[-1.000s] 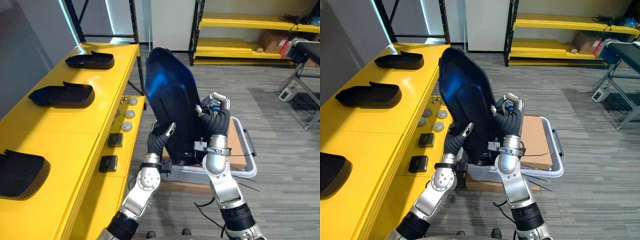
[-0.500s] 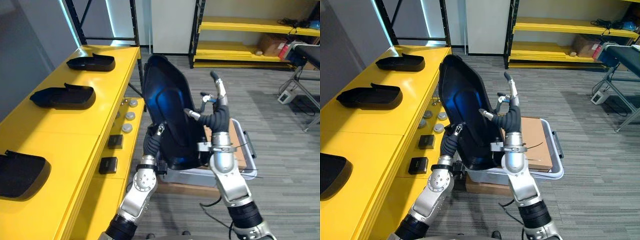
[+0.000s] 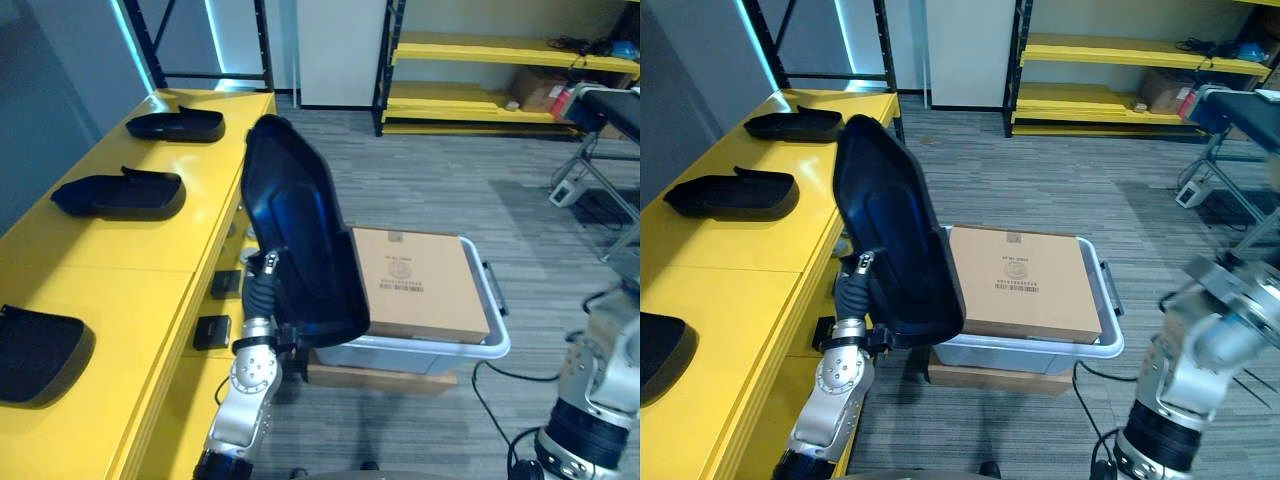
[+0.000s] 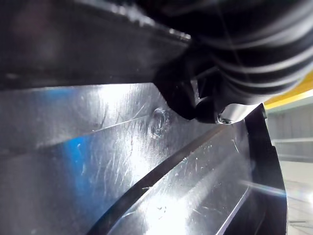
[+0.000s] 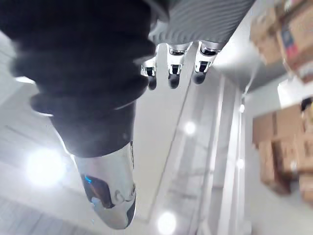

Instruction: Walk over and take plastic housings, then place them on the shelf

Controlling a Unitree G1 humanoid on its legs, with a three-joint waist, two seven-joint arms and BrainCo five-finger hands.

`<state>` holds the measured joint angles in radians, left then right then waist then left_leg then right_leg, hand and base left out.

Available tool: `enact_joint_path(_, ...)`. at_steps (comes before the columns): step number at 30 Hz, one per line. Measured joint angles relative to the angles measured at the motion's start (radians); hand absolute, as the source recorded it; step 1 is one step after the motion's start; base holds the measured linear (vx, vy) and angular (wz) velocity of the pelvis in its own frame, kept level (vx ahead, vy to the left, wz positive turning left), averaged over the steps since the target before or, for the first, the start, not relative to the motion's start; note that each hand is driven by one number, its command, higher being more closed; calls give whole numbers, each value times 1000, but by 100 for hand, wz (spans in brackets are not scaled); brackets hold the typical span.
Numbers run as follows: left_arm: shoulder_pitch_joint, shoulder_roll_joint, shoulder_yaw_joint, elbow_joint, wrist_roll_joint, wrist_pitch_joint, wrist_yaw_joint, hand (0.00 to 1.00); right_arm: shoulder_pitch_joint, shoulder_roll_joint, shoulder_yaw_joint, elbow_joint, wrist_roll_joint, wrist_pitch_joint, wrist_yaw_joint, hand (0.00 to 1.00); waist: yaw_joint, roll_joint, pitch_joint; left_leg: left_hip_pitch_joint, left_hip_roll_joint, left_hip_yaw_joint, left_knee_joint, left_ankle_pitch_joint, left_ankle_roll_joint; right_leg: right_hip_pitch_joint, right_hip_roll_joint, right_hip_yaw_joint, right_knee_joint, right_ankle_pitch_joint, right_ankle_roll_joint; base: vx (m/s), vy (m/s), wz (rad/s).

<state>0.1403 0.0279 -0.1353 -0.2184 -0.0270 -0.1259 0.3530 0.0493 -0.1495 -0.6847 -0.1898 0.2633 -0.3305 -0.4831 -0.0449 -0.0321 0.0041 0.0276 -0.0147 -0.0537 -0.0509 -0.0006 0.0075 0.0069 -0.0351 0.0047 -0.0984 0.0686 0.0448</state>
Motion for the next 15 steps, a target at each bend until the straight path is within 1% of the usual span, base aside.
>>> enact_joint_path(2, 41, -6, 0, -43, 0, -3, -1, 100, 102, 61, -4, 146, -6, 83, 0, 0, 0, 3, -2, 0, 0, 2, -2, 0, 0, 0, 0, 0, 0, -1, -2, 0, 0, 0)
enact_joint_path(3, 51, -6, -1, -54, 0, -5, -1, 100, 122, 79, -4, 177, -13, 103, 1, 0, 0, 5, -3, 0, 1, 3, -2, 0, 0, 0, 0, 0, 0, -2, -2, 0, 0, 0)
enact_joint_path(5, 93, -8, -2, -92, 0, -13, -2, 100, 183, 133, 32, 316, -31, 150, 11, 0, 2, 14, -9, 2, 3, 11, -1, -4, 0, -5, 1, 0, 15, -8, -7, 0, 0, 0)
enact_joint_path(6, 102, -8, -2, -99, 0, -16, -2, 100, 196, 143, 48, 351, -32, 159, 22, 0, 3, 16, -10, 2, 5, 14, 0, -6, 1, -7, 2, 1, 21, -11, -7, -13, -3, -5)
enact_joint_path(7, 118, -11, -3, -111, 0, -18, -4, 100, 220, 159, 94, 416, -57, 184, 48, 0, 5, 19, -12, 2, 7, 18, 10, -15, 1, -10, 4, 4, 35, -19, -10, -11, -1, -6)
enact_joint_path(8, 125, -13, -3, -113, 0, -18, -4, 100, 231, 168, 118, 448, -73, 194, 62, 0, 6, 19, -11, 2, 8, 21, 20, -21, 1, -10, 5, 5, 43, -23, -10, -20, -5, -8)
enact_joint_path(9, 134, -16, -4, -115, -1, -18, -4, 100, 250, 190, 159, 499, -93, 218, 100, 0, 7, 19, -12, 3, 11, 26, 36, -32, 0, -9, 7, 7, 58, -36, -7, -21, -13, -6)
enact_joint_path(11, 156, -22, -11, -125, -1, -18, -7, 100, 256, 205, 222, 609, -120, 233, 146, 0, 9, 20, -13, 1, 14, 29, 59, -50, -1, -7, 10, 8, 81, -50, -11, -12, -9, -3)
enact_joint_path(12, 164, -26, -12, -127, -1, -23, -21, 100, 256, 206, 249, 677, -127, 249, 177, 0, 14, 21, -13, 1, 15, 27, 63, -52, -2, -3, 10, 5, 86, -55, -10, 0, 0, 0)
enact_joint_path(15, 167, -27, -17, -127, -1, -26, -25, 100, 255, 207, 283, 734, -141, 261, 210, 0, 20, 21, -13, -4, 15, 21, 63, -54, -6, -3, 10, -2, 96, -63, -8, -18, -11, 9)
